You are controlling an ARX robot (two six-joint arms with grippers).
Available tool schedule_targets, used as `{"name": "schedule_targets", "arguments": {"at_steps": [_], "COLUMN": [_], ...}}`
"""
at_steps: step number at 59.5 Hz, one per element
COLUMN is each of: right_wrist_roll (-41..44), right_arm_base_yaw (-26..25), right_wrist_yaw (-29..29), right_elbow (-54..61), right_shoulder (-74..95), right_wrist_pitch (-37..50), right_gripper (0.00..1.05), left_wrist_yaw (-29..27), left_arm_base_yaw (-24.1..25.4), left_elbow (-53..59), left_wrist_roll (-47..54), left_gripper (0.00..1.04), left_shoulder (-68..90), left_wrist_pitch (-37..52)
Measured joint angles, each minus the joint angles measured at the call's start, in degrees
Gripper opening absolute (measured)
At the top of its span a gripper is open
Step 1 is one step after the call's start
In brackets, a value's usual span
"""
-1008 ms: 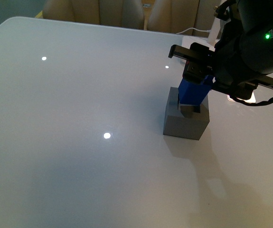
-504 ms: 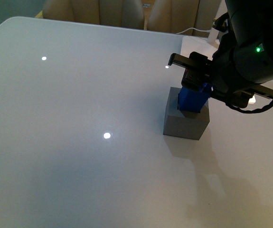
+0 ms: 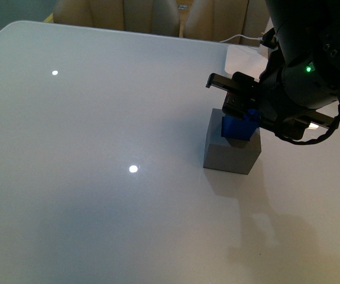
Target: Insert blue part into gray base
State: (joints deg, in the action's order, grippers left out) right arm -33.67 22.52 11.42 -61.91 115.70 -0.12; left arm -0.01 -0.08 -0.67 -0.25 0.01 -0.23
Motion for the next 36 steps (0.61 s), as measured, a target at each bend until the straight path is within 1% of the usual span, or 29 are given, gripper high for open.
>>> {"name": "schedule_targets", "arguments": {"at_steps": [11,22,26,31,33,36], "right_wrist_roll": [0.0,0.0,0.0,0.1,0.2,0.8], "right_arm_base_yaw": [-0.1,0.1,0.1,0.1,0.1,0.1], "right_wrist_yaw": [-0.1,-0.8,-0.7,-0.9,-0.8,-0.6], "right_elbow": [-0.3,0.7,1.2,2.6,3.1,4.0], "right_shoulder": [0.4,0.5,0.4,-0.9,-1.8,-3.3], "right_wrist_pitch": [0.1,1.2,1.6,2.4,2.7,3.2], "right_gripper": [0.44,0.74,0.83,0.96,0.97,0.96], "left_wrist_yaw": [0.0,0.0,0.0,0.0,0.0,0.0], "left_arm_base_yaw": [0.0,0.0,0.0,0.0,0.0,0.0], "left_elbow": [0.0,0.0,0.0,0.0,0.0,0.0], "left_wrist_roll": [0.0,0.0,0.0,0.0,0.0,0.0], "left_gripper": [0.97,0.97,0.97,0.97,0.97,0.97], "left_shoulder": [0.0,0.0,0.0,0.0,0.0,0.0], "left_wrist_pitch": [0.0,0.0,0.0,0.0,0.0,0.0]}}
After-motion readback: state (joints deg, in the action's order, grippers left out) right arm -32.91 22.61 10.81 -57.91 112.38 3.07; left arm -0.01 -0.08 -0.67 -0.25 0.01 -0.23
